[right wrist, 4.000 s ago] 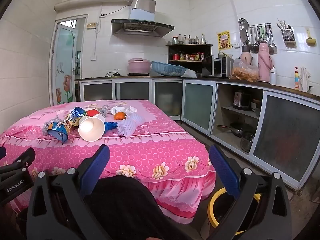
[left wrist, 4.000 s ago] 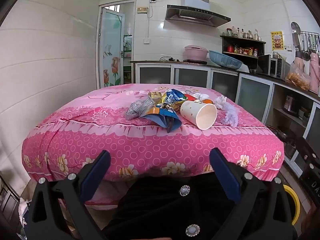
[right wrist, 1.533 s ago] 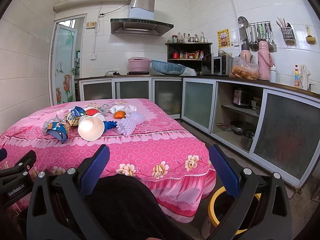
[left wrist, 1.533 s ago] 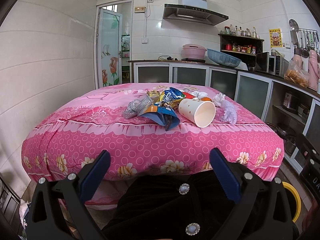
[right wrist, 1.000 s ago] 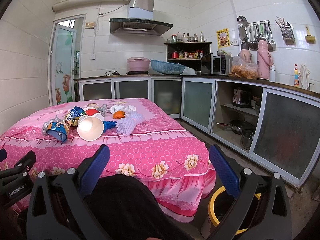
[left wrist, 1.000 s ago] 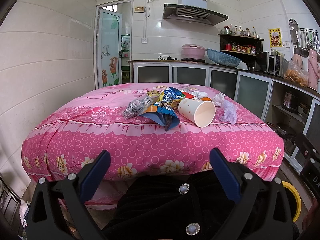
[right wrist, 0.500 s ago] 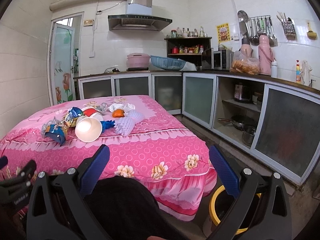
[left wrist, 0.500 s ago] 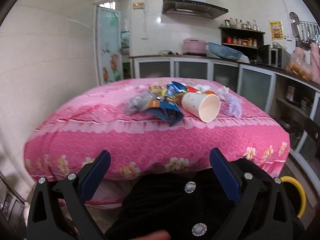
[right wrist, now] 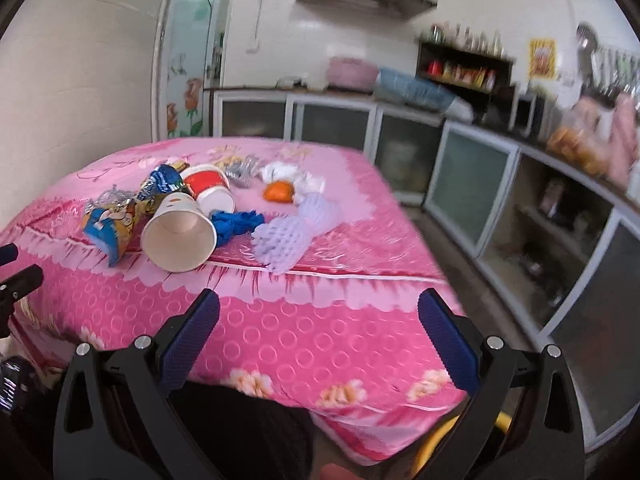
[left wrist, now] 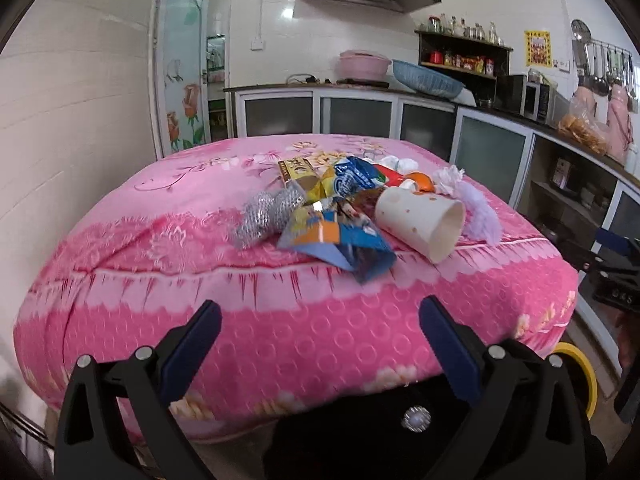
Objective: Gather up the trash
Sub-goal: 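Grasp the snack wrapper with the left tool while the right tool grasps the white mesh sleeve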
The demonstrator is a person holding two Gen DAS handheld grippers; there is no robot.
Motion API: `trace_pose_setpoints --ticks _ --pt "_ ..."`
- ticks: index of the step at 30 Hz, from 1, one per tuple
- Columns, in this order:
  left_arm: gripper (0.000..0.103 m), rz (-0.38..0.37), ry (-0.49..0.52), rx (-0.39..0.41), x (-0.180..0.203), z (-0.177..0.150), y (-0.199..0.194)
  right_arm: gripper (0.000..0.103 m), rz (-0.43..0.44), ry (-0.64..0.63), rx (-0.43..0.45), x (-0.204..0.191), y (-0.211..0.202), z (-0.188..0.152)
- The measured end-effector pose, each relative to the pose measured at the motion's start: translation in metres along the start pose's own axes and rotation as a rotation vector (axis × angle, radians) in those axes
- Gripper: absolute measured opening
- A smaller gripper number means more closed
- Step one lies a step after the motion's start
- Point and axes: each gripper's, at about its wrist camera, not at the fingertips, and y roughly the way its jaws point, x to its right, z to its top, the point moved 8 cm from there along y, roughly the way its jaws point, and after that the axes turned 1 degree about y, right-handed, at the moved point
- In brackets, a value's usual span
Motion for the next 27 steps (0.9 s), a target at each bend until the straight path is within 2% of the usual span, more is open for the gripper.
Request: trace_pose_setpoints --ticks 6,10,14,19,22,27 --pt "0.095 -0.039 0.071 -0.016 0.003 0.022 0.025 0.095 0.089 0.086 -0.148 -0.003 0.054 0.015" --pt "0.095 -0.035 0.101 -0.034 0.002 0.033 0.047 0.095 0.016 0.123 -0.174 0.007 0.076 0.027" --pt "0.095 -0.079 0.060 -0.072 0.000 0.043 0.070 0.095 0.040 0.155 -0.217 0.008 0.095 0.035" --pt "0.095 -0.104 0.015 -0.063 -0.003 0.057 0.086 0.095 0.029 0.181 -0.267 0.008 0.118 0.040" --pt "0.095 -0.140 -0.005 -0.113 -0.001 0.057 0.102 0.095 0.044 0.200 -0.320 0.005 0.134 0.036" --pt "0.095 -0.178 -0.053 -0.218 0.000 0.045 0.132 0.095 0.054 0.190 -0.345 -0.001 0.145 0.032"
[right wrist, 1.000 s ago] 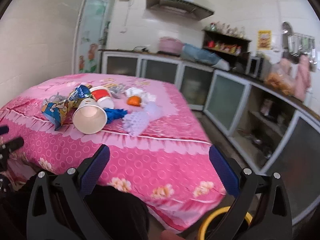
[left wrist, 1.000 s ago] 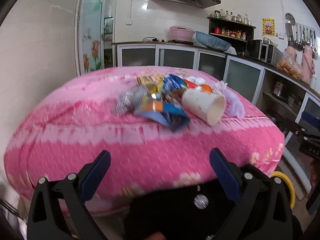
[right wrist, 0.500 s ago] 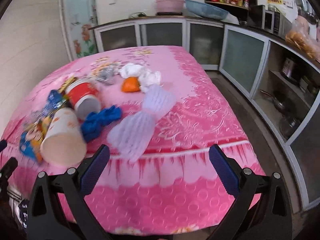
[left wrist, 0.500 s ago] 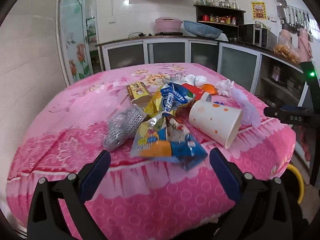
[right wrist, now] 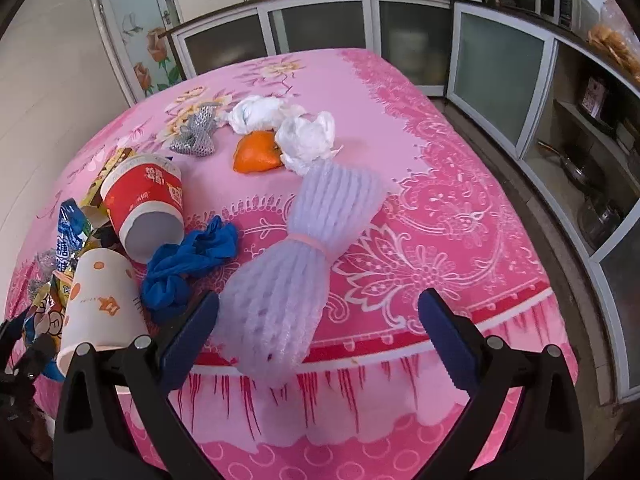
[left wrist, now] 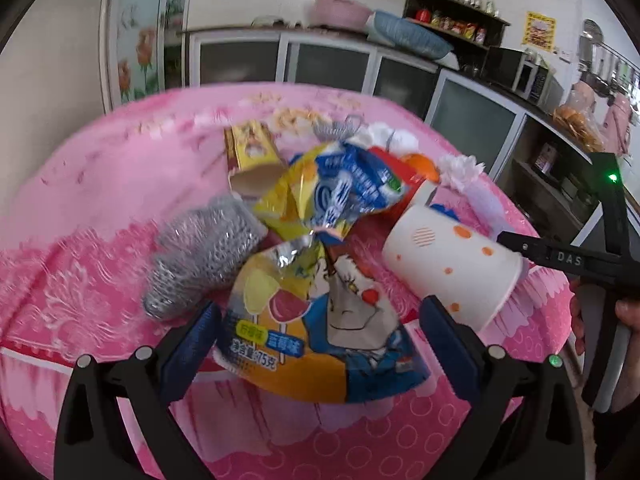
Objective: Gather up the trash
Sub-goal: 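Grasp the snack wrapper with the left tool while the right tool grasps the white mesh sleeve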
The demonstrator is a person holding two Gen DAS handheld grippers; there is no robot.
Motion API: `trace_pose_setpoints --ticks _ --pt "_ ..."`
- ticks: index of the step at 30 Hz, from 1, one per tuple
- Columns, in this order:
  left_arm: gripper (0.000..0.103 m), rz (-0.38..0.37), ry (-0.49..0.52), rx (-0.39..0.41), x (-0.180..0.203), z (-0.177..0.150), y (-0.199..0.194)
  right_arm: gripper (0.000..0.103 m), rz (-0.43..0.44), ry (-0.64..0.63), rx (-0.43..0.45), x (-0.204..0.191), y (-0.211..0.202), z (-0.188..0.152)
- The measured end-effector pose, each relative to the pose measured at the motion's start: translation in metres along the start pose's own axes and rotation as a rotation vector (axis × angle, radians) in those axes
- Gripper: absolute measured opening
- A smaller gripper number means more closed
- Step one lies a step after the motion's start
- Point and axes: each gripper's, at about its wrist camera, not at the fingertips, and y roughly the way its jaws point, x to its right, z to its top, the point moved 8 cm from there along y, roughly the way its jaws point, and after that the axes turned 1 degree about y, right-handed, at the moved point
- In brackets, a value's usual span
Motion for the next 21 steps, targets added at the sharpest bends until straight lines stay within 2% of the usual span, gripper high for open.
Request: trace_pose_setpoints --ticks 6,8,9,10,11,13,17,21 --pt "0.095 -0.025 -0.063 -0.043 -0.008 0.000 0.023 0.095 0.022 0.001 -0.055 -0.004 0.016 -0.004" --pt "0.080 -0.053 -0.087 -0.039 -0.009 0.001 0.026 0.093 0.028 0.005 -0.060 -0.004 0.017 -0.005" --pt "0.067 -0.058 -0.091 -0.042 -0.010 0.000 0.027 0.083 0.034 0.006 -0.063 -0.005 0.018 -0.006" --pt "0.059 -0.060 -0.092 -0.045 -0.010 -0.001 0.027 0.069 0.032 0.004 -0.065 -0.006 0.018 -0.006" --pt "0.056 -0.061 -0.089 -0.049 -0.009 -0.002 0.028 0.062 0.030 -0.002 -0.065 -0.006 0.017 -0.006" --pt "0.046 -0.068 -0.082 -0.048 -0.008 -0.003 0.027 0.026 0.048 0.003 -0.069 -0.008 0.017 -0.005" --pt "0.042 -0.110 -0.101 -0.022 -0.005 -0.004 0.015 0.019 0.040 0.002 -0.038 -0.010 0.007 -0.004" --pt "0.040 -0.207 -0.100 0.025 0.002 -0.003 -0.012 0.019 0.041 0.011 0.031 -0.007 -0.013 -0.003"
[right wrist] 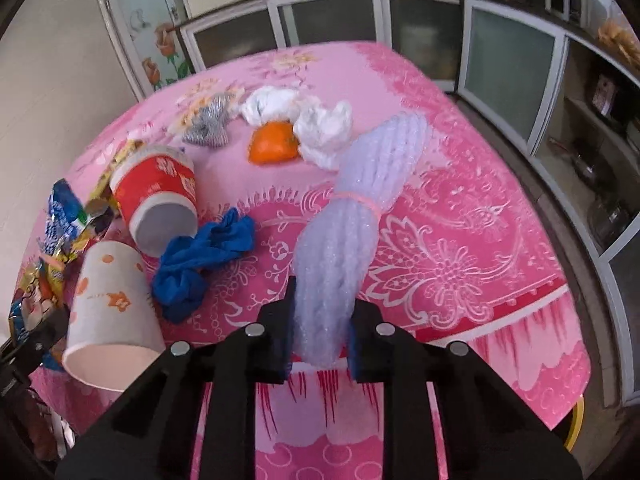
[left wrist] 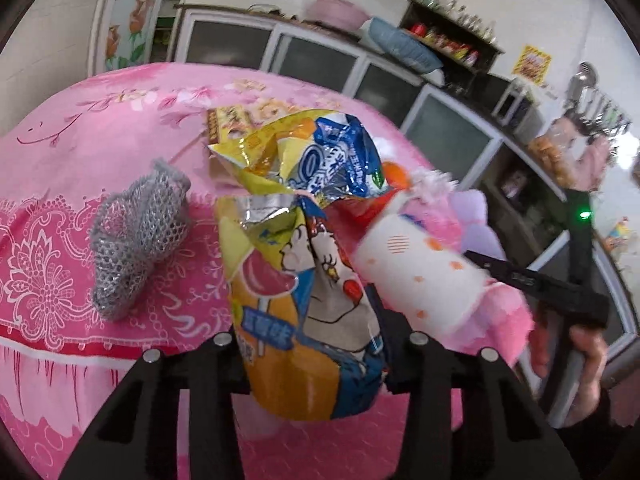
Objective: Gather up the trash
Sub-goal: 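Grasp the snack wrapper with the left tool while the right tool grasps the white mesh sleeve, then carry wrapper and mesh sleeve to the yellow bin and open both tools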
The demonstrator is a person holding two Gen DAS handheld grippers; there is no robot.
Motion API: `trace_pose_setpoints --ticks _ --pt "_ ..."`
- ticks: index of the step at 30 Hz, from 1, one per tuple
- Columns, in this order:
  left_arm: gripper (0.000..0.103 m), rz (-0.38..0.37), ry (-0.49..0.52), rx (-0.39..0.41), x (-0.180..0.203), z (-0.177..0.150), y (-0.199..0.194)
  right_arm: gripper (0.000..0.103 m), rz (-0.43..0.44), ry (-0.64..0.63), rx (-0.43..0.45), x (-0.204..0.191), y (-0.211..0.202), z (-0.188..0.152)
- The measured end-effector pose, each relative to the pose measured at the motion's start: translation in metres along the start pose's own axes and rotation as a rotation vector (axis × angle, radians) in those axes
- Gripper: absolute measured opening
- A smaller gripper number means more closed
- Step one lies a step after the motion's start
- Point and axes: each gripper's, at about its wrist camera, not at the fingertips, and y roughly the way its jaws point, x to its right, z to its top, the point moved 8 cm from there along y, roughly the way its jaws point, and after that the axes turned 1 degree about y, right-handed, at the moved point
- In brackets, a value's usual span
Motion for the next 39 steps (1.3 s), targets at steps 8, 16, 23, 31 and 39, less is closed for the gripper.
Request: trace_pose_setpoints --ticks 8,16,23,31,39 --pt "0.038 -0.037 0.075 0.072 0.017 0.002 -0.046 0.019 0.058 0.050 0.107 0.011 -0.049 0.010" --pt "0.038 -0.058 0.163 0.102 0.057 -0.002 -0.068 0.019 0.027 0.060 0.183 0.047 -0.107 -0.009" --pt "0.039 -0.180 0.323 0.042 0.143 -0.027 -0.055 0.019 -0.100 0.127 0.231 0.132 -0.170 -0.059" --pt "0.039 -0.397 0.508 -0.082 0.268 -0.083 -0.006 0.020 -0.245 0.290 0.220 0.234 -0.218 -0.133" --pt "0.039 -0.495 0.670 -0.228 0.365 -0.145 0.047 0.020 -0.318 0.460 0.135 0.311 -0.221 -0.210"
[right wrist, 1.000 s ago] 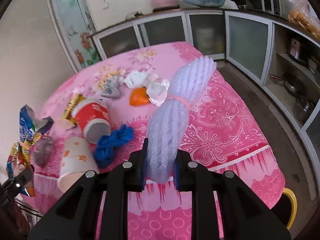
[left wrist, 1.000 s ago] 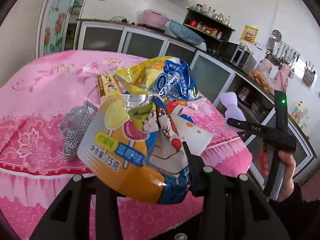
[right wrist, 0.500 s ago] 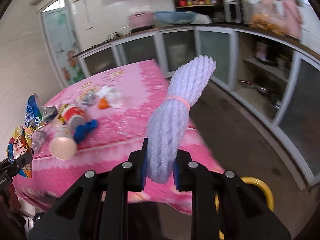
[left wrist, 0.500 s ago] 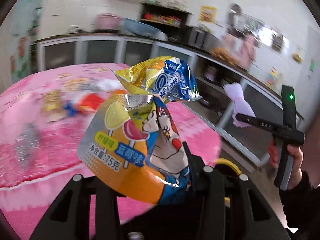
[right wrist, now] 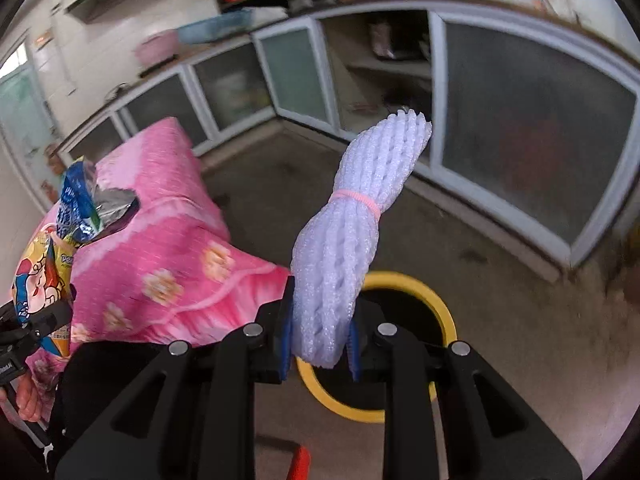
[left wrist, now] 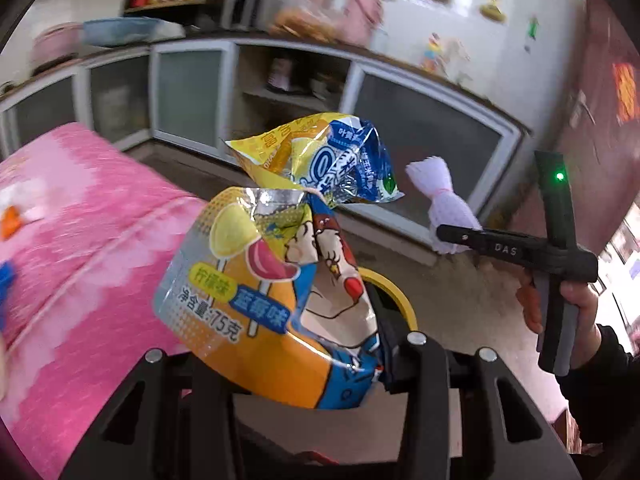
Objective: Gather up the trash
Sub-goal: 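Carry wrapper and mesh sleeve to the yellow bin and open both tools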
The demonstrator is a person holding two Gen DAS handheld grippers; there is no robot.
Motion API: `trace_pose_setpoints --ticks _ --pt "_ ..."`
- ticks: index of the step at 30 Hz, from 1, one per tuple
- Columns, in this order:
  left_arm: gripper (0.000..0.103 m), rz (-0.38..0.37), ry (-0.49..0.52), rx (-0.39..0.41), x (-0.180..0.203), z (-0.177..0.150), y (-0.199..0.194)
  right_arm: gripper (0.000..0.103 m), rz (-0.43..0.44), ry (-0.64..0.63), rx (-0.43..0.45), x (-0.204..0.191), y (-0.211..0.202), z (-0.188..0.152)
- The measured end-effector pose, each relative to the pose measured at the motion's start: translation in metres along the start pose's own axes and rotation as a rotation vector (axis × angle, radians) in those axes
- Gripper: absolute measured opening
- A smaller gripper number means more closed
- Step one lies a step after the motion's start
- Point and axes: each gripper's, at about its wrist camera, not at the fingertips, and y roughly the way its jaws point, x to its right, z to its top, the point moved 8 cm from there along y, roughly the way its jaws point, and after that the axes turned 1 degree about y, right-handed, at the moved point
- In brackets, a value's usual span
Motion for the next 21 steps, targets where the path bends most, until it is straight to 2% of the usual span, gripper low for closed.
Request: trace_pose_setpoints --ticks 6,12,17,18,20,21 --pt "0.039 -0.055 0.050 -0.150 0.035 -0.004 0.082 0.021 -0.005 0.057 -0.124 0.030 0.037 -0.030" --pt "0.039 -0.080 0.036 -0.296 0.043 -0.018 0.155 0.021 0.011 0.089 -0.260 0.044 0.079 -0.063" --pt "0.041 -0.111 0.016 -0.355 0.051 -0.014 0.196 0.021 0.012 0.113 -0.310 0.052 0.101 -0.074" --pt "0.041 -0.115 0.008 -0.362 0.048 -0.011 0.200 0.021 0.008 0.115 -0.311 0.055 0.101 -0.077" --pt "0.046 -0.117 0.001 -0.360 0.049 -0.007 0.205 0.031 -0.005 0.117 -0.323 0.057 0.106 -0.078" --pt "0.057 -0.122 0.000 -0.352 0.051 -0.004 0.207 0.036 -0.023 0.124 -0.329 0.062 0.107 -0.081"
